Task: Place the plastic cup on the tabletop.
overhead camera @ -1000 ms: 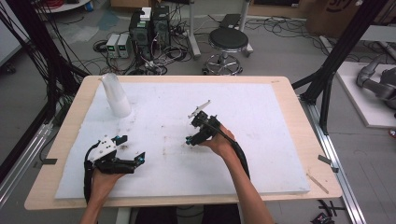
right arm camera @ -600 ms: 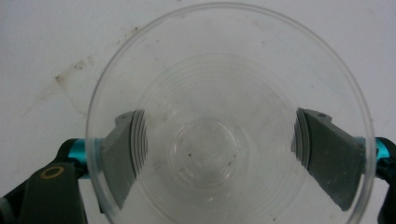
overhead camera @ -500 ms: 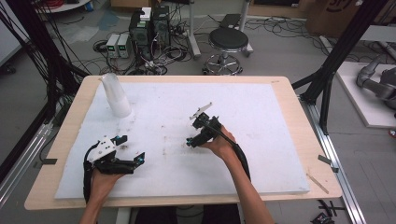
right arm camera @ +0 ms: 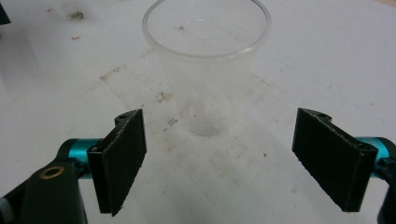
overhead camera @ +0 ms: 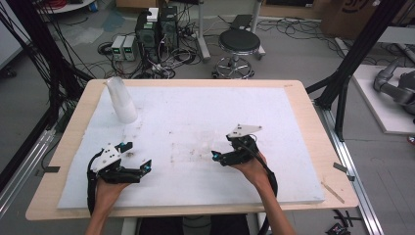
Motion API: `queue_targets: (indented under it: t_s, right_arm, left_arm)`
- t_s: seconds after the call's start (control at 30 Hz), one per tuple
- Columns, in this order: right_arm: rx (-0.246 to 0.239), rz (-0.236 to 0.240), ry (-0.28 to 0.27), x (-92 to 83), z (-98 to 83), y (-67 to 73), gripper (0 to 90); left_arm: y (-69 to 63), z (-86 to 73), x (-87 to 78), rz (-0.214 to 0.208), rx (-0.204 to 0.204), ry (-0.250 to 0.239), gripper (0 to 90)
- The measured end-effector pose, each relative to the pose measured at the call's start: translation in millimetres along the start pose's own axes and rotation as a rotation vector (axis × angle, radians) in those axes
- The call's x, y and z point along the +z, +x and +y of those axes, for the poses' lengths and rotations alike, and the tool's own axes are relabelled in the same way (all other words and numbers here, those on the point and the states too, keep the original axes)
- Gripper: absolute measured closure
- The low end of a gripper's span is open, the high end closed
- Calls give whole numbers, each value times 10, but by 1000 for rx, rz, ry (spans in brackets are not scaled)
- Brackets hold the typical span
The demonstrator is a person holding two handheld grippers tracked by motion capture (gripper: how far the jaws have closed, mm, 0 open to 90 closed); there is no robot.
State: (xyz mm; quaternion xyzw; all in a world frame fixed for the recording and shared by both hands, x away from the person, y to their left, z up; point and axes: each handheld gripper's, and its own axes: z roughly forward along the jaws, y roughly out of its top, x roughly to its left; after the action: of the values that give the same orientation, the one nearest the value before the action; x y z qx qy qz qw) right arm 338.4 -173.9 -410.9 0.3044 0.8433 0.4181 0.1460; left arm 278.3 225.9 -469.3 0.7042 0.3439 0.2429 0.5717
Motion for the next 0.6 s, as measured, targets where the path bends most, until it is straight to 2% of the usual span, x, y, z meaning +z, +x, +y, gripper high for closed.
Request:
queue_targets:
  t_s: [0.13,0.33,0.47,0.6]
  right_arm:
    - [11,-27,-70,-143,-190,-27,177]
    - [37,-103,-173,-316,-429,-92,178]
    - [42,-138,-195,-377,-561,-135,178]
    - [75,-145,-195,-376,-669,-172,178]
  left_arm:
    - [-4,0,-2,8,2,-2,20]
    - [2,4,11,13,-10,11,20]
    - [11,7,18,18,-19,21,20]
    - [10,5,15,23,-18,17,20]
